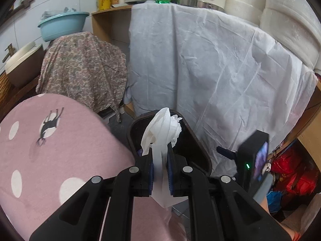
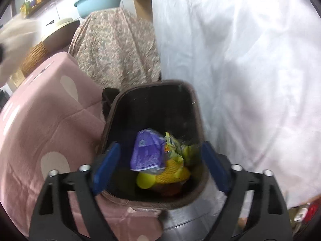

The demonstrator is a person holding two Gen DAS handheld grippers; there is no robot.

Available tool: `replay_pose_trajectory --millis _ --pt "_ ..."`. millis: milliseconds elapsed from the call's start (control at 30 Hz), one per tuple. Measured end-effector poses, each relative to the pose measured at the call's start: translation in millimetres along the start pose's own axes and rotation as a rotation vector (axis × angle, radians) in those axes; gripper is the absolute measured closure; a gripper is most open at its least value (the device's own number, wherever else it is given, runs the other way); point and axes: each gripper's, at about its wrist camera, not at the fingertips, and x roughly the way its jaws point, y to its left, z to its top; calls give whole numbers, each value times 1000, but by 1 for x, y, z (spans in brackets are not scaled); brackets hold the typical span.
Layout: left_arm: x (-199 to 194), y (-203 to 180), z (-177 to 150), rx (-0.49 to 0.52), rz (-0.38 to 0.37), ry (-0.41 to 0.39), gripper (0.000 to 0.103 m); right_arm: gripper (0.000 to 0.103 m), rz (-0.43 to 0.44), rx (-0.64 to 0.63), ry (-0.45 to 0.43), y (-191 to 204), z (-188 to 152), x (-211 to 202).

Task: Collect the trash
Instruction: 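Open both tools to drop the wrapper and tissue into the bin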

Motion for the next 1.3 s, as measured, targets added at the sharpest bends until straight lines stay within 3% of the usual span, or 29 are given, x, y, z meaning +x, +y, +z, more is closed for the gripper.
replay_pose_trajectory --millis 67,400,700,833,933,1133,1300 --pt "10 -7 2 2 -11 10 91 6 -29 10 -32 -5 -6 -13" --pt "71 -38 11 12 2 86 91 6 -94 113 -71 -29 -37 -49" --pt "108 -43 9 -1 24 153 87 6 -151 69 -123 -30 -53 -84" --pt "108 -46 8 9 27 143 73 6 -145 94 -135 -37 -59 -95" --pt "105 -48 9 19 39 120 50 6 -163 96 -142 -40 -64 -100" --pt "88 -50 10 26 27 75 38 6 -154 108 -159 -38 -74 -113" --pt "48 -54 1 72 31 -29 23 6 -153 94 -185 -29 -79 -126"
